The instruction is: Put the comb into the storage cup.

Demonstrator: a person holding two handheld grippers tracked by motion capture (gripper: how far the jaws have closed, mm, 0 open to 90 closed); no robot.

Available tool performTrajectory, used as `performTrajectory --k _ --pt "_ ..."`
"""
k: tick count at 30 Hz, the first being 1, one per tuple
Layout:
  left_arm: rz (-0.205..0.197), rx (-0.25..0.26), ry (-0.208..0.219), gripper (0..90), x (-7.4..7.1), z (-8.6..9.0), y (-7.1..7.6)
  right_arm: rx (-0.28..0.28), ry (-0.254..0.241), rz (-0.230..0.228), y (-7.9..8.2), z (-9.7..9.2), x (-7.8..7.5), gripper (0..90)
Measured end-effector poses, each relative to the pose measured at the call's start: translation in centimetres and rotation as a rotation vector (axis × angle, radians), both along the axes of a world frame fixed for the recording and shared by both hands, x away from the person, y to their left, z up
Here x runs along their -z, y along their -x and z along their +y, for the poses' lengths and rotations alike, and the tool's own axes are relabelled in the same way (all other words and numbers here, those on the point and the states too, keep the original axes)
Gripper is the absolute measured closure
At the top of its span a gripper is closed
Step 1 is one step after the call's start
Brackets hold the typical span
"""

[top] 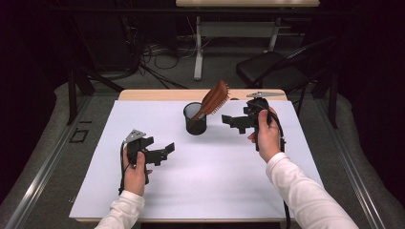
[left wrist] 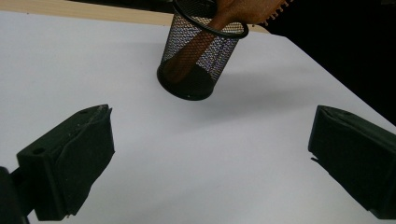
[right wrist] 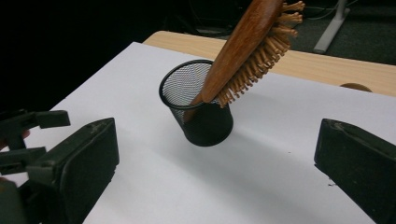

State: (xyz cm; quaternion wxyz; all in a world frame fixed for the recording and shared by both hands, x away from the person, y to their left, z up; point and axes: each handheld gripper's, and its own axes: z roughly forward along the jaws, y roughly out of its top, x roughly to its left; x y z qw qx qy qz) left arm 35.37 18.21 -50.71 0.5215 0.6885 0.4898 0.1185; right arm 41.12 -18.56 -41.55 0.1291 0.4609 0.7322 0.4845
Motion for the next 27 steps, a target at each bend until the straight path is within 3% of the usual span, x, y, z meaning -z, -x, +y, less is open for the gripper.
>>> performTrajectory --k 9,16,27 --pt "0.003 -0.007 0.002 0.4 -0.2 0.7 0.0 -0.045 -0.011 -0.016 2.0 -0.7 0.3 0.0" --pt "0.003 -0.013 0.001 0.3 -0.2 0.9 0.1 -0.065 -0.030 -0.042 4.1 -2.5 0.4 0.0" --pt "0.008 -0.026 0.003 0.3 -0.2 1.3 0.1 -0.062 -0.043 -0.027 6.7 -5.0 1.8 0.0"
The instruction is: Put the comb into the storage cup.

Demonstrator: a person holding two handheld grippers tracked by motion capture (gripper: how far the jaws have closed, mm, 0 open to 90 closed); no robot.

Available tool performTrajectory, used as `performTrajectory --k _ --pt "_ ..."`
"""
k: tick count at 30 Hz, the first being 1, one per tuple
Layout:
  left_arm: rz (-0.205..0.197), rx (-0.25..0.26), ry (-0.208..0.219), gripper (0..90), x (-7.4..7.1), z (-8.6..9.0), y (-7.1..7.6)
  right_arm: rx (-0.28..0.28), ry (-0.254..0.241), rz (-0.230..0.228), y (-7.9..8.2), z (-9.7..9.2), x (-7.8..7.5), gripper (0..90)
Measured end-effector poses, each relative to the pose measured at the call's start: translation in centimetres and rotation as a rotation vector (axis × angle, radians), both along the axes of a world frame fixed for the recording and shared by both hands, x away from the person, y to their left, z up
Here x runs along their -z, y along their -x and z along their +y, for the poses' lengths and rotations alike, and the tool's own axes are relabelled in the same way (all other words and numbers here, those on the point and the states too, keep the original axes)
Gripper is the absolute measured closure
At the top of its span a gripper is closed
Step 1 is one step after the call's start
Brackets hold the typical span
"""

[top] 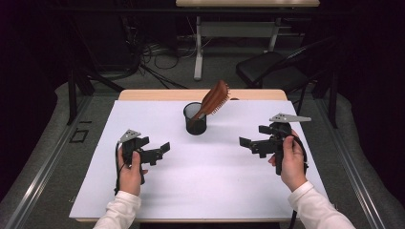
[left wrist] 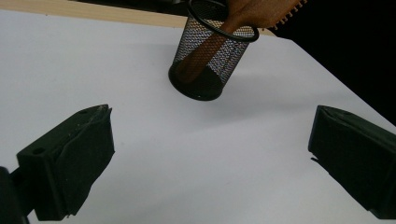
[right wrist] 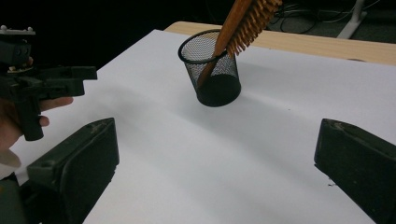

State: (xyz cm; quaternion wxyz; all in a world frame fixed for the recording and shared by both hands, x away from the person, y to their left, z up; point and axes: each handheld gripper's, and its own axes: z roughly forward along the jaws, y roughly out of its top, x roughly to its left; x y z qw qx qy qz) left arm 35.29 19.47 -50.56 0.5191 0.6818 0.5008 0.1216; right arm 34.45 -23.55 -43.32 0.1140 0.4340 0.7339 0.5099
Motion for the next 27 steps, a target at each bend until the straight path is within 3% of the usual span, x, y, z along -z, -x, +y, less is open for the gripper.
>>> performTrajectory --k 27 --pt "0.004 -0.018 0.006 0.3 0.1 0.6 0.0 0.047 -0.069 0.033 2.3 -2.3 4.9 0.0"
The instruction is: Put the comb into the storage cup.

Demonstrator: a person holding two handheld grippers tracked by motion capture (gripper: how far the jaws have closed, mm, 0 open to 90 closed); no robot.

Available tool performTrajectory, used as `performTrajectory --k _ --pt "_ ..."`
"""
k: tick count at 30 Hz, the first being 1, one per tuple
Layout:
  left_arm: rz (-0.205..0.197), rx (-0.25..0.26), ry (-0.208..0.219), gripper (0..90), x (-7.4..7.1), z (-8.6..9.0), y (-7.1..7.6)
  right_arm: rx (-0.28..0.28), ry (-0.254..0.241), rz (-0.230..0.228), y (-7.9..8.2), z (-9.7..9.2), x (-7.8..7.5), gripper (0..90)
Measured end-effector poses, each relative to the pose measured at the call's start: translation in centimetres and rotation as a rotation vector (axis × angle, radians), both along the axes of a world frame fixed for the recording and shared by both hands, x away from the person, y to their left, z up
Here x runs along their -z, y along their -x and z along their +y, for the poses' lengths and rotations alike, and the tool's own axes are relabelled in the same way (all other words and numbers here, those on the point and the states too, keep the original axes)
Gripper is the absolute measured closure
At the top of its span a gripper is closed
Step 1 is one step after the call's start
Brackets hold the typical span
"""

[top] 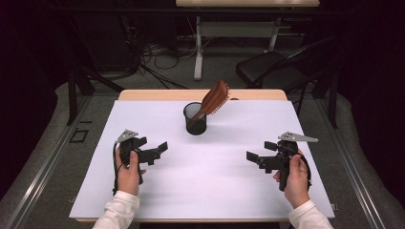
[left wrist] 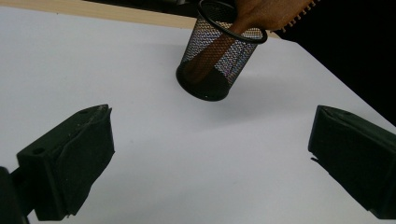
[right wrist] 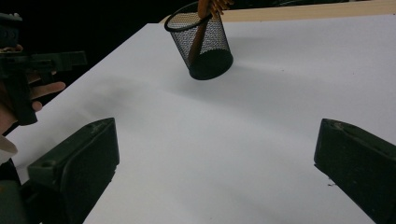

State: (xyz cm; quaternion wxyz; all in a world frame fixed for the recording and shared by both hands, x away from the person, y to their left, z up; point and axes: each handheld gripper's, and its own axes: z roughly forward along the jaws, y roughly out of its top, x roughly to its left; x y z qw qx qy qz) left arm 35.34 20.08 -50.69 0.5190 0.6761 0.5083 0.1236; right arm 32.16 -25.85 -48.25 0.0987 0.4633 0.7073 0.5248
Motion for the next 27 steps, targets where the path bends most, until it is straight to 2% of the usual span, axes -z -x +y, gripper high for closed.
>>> performTrajectory --k 10,15,23,27 --pt "0.001 -0.003 -0.001 0.4 0.0 0.1 0.0 0.025 -0.017 0.003 0.5 -0.4 2.1 1.2" --pt "0.000 -0.003 0.001 0.3 0.0 0.1 0.0 0.030 0.001 0.000 0.7 -0.4 2.8 2.2" --pt "-0.006 -0.004 0.000 0.4 -0.1 0.3 0.1 0.043 0.026 -0.030 0.9 -0.6 3.3 2.7" --pt "-0.024 0.017 -0.027 0.3 -0.1 0.4 0.4 0.057 0.037 -0.044 1.2 -0.9 3.6 2.6"
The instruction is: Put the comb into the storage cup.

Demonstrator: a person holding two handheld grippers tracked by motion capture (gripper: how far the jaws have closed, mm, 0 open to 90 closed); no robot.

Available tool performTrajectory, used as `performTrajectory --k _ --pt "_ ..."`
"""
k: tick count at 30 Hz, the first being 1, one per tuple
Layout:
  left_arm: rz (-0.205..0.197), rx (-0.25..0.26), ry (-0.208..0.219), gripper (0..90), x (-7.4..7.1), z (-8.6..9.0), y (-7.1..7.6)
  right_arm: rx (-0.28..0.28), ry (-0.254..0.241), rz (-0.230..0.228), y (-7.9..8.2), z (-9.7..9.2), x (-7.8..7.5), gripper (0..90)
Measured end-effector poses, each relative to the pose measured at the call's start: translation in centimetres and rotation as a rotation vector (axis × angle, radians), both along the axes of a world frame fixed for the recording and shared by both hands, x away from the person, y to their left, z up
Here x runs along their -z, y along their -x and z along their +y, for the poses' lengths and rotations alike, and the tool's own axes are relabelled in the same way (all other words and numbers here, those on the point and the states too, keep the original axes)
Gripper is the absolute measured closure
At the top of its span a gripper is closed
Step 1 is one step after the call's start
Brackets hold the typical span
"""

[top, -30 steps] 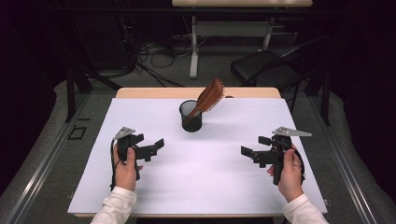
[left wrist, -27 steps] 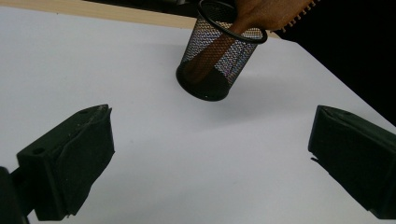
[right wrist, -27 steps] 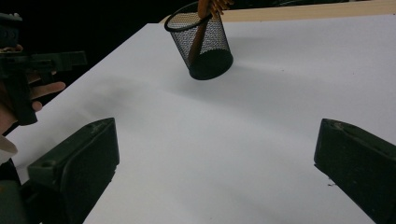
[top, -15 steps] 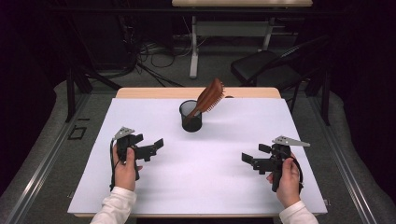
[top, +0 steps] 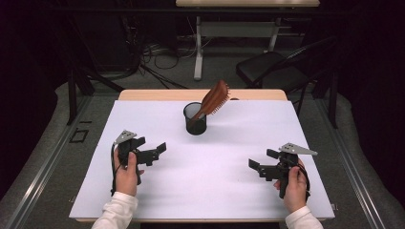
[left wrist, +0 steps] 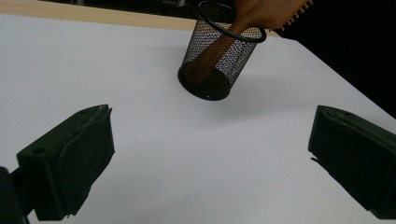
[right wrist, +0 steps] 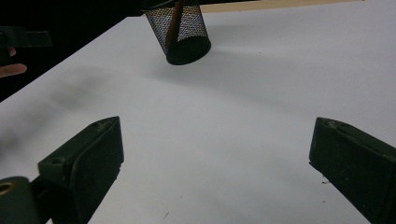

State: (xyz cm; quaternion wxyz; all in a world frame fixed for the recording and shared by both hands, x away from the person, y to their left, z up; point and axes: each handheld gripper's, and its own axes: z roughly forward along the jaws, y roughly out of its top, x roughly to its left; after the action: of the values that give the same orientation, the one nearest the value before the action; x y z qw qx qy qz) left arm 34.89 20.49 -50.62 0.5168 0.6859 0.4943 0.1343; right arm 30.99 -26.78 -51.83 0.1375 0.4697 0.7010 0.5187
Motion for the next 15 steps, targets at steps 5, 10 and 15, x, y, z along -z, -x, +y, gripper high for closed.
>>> performTrajectory --k 5,10,15 --pt "-0.012 0.027 -0.014 0.3 0.2 -0.1 0.3 0.018 -0.001 -0.012 0.1 -0.6 0.5 2.7" --pt "-0.040 0.068 -0.051 0.3 0.3 -0.4 0.6 0.041 0.004 -0.012 0.0 -1.1 1.0 4.9" --pt "-0.053 0.088 -0.058 0.4 0.3 -0.6 0.5 0.059 0.012 -0.006 0.0 -1.3 1.5 5.6"
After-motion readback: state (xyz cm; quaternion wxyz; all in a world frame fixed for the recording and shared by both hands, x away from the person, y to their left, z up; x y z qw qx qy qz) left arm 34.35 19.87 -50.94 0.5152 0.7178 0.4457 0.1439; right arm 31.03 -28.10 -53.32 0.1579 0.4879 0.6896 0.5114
